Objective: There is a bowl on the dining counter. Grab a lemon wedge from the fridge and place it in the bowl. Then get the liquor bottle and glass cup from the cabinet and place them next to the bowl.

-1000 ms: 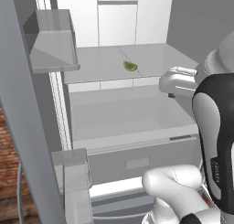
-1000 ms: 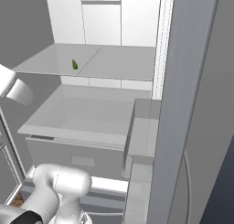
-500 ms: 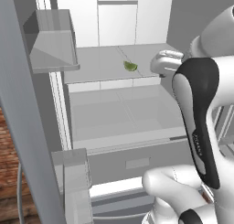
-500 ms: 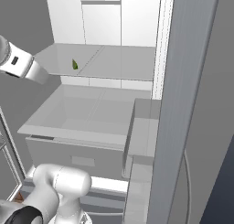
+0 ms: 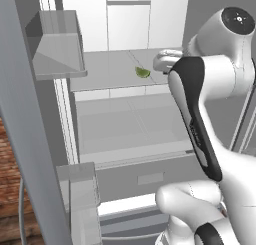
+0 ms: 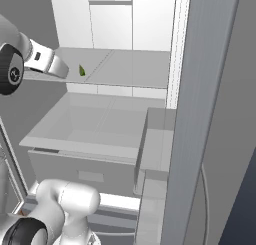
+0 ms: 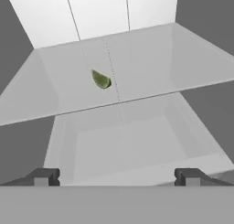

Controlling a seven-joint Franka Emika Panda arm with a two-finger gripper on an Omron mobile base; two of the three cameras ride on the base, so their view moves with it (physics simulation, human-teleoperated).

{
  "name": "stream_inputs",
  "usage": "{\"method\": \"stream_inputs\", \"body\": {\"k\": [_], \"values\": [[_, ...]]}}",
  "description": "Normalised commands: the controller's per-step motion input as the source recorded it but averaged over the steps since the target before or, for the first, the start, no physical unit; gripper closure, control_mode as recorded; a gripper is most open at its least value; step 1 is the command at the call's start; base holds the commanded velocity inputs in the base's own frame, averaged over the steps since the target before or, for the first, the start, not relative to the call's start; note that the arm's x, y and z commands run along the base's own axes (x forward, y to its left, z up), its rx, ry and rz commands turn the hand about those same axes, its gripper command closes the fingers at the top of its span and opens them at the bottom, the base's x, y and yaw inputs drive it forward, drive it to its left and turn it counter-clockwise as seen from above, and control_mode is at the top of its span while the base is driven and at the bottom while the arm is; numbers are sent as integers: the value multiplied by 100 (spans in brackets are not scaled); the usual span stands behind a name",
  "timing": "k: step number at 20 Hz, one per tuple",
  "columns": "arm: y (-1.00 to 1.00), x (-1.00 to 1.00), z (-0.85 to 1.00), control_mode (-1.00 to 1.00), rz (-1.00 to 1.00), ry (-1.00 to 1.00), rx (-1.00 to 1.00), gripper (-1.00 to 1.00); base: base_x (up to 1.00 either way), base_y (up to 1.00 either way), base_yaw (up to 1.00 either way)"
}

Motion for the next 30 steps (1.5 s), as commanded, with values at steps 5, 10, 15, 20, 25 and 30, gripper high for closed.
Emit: {"method": "stream_inputs", "body": {"k": [5, 10, 15, 20, 25, 30], "values": [[-1, 76, -14, -100, 11, 0, -3, -100, 0, 0, 0], [0, 68, -18, -100, 15, 2, -3, -100, 0, 0, 0], [0, 69, -14, -100, 8, 9, -4, -100, 0, 0, 0], [0, 71, -12, -100, 0, 14, -5, -100, 0, 0, 0], [0, 59, -4, -100, 0, 16, -3, -100, 0, 0, 0], [6, 42, -7, -100, 0, 10, -1, -100, 0, 0, 0]]}}
